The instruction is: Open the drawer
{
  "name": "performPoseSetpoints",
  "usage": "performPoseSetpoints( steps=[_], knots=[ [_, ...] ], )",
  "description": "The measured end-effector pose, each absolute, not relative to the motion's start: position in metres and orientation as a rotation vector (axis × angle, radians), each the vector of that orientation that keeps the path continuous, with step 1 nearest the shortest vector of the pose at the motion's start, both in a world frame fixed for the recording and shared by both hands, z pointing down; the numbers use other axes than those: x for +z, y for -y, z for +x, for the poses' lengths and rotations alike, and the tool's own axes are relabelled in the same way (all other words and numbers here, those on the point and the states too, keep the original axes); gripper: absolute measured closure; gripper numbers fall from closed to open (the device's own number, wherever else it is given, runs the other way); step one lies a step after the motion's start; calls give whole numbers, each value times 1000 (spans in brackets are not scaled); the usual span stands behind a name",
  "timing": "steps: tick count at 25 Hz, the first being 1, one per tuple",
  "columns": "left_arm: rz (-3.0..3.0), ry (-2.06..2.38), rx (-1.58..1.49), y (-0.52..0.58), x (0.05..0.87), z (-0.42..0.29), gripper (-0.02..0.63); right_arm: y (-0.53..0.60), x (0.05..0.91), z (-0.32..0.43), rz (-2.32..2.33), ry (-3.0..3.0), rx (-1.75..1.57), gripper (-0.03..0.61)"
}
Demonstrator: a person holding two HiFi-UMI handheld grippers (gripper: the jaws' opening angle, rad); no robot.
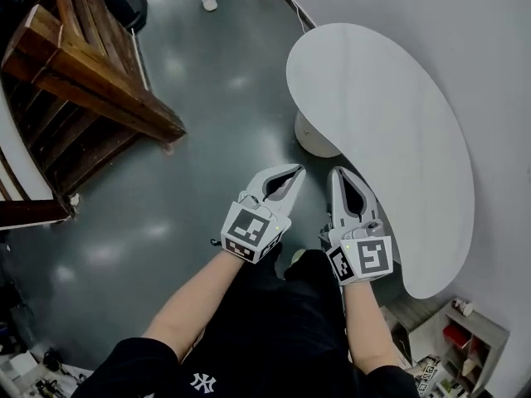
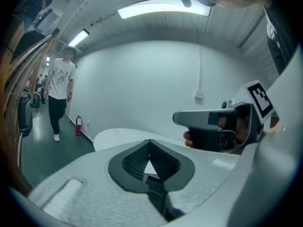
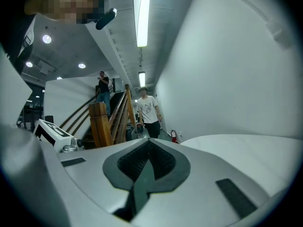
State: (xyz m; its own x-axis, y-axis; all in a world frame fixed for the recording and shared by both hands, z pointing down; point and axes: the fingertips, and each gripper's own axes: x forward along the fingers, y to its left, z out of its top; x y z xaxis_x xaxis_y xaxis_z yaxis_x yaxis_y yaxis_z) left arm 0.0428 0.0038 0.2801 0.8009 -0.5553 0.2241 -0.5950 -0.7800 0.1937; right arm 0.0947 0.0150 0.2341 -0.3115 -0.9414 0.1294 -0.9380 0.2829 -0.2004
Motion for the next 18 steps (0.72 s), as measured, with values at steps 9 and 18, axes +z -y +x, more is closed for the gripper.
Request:
performPoseSetpoints(
  steps=[9,18],
  knots=[
    [2743,918,271,80,377,63,606,60,301,102,-1819,-2534,-423,563],
    [2681,1029,289,154,517,80,606,125,382,104,-1763,-2545,-353,563]
  ],
)
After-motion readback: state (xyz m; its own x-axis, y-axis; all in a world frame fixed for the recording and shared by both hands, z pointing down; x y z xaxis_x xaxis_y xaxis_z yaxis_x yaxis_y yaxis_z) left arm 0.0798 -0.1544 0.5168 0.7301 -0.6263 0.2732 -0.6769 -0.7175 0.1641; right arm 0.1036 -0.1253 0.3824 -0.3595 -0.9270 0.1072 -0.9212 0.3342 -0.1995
